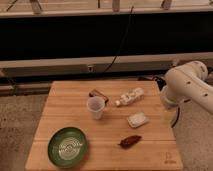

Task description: Place the ceramic cup in the ceramic bowl

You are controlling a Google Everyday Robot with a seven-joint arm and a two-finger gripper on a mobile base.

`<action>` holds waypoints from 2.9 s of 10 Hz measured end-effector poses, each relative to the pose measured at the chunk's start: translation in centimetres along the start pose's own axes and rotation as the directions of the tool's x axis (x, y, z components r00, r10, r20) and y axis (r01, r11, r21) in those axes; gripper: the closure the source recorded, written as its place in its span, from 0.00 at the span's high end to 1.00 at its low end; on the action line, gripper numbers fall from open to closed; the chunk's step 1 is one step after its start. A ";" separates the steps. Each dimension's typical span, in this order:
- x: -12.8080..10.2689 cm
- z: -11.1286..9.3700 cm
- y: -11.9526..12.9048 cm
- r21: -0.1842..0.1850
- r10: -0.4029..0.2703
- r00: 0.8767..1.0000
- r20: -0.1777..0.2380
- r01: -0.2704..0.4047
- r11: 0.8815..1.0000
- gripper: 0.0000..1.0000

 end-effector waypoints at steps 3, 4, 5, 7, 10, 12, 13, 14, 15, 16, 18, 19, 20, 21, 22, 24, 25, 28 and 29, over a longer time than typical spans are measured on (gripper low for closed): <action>0.0 0.0 0.0 0.000 0.000 1.000 0.000 0.000 1.000 0.80; 0.0 0.0 0.0 0.000 0.000 1.000 0.000 0.000 1.000 0.80; 0.0 0.0 0.0 0.000 0.000 1.000 0.000 0.000 1.000 0.80; 0.0 0.0 0.0 0.000 0.000 1.000 0.000 0.000 1.000 0.80; 0.0 0.0 0.0 0.000 0.000 1.000 0.000 0.000 1.000 0.80; 0.0 0.0 0.0 0.000 0.000 1.000 0.000 0.000 1.000 0.80; 0.0 0.0 0.0 0.000 0.000 1.000 0.000 0.000 1.000 0.80; 0.0 0.0 0.0 0.002 -0.002 1.000 -0.001 0.002 1.000 0.80; -0.4 0.0 -0.5 0.016 -0.011 1.000 -0.005 0.011 1.000 0.80; -1.3 -0.1 -1.2 0.033 -0.028 1.000 -0.005 0.028 0.999 0.80; -4.0 -0.2 -3.2 0.077 -0.072 0.997 -0.014 0.073 0.994 0.80; -4.4 -0.2 -3.5 0.088 -0.083 0.996 -0.017 0.084 0.993 0.80; -4.5 -0.2 -3.6 0.097 -0.089 0.996 -0.019 0.090 0.991 0.80; -4.6 -0.3 -3.9 0.107 -0.096 0.995 -0.023 0.098 0.989 0.80; -4.6 -0.4 -4.2 0.117 -0.107 0.994 -0.026 0.109 0.987 0.80; -6.6 -0.3 -5.0 0.146 -0.155 0.987 -0.034 0.158 0.977 0.80; -7.7 -0.2 -5.3 0.160 -0.176 0.984 -0.039 0.180 0.971 0.80; -9.5 -0.2 -6.4 0.203 -0.233 0.971 -0.056 0.240 0.949 0.80; -9.7 -0.2 -6.6 0.209 -0.245 0.968 -0.057 0.252 0.945 0.80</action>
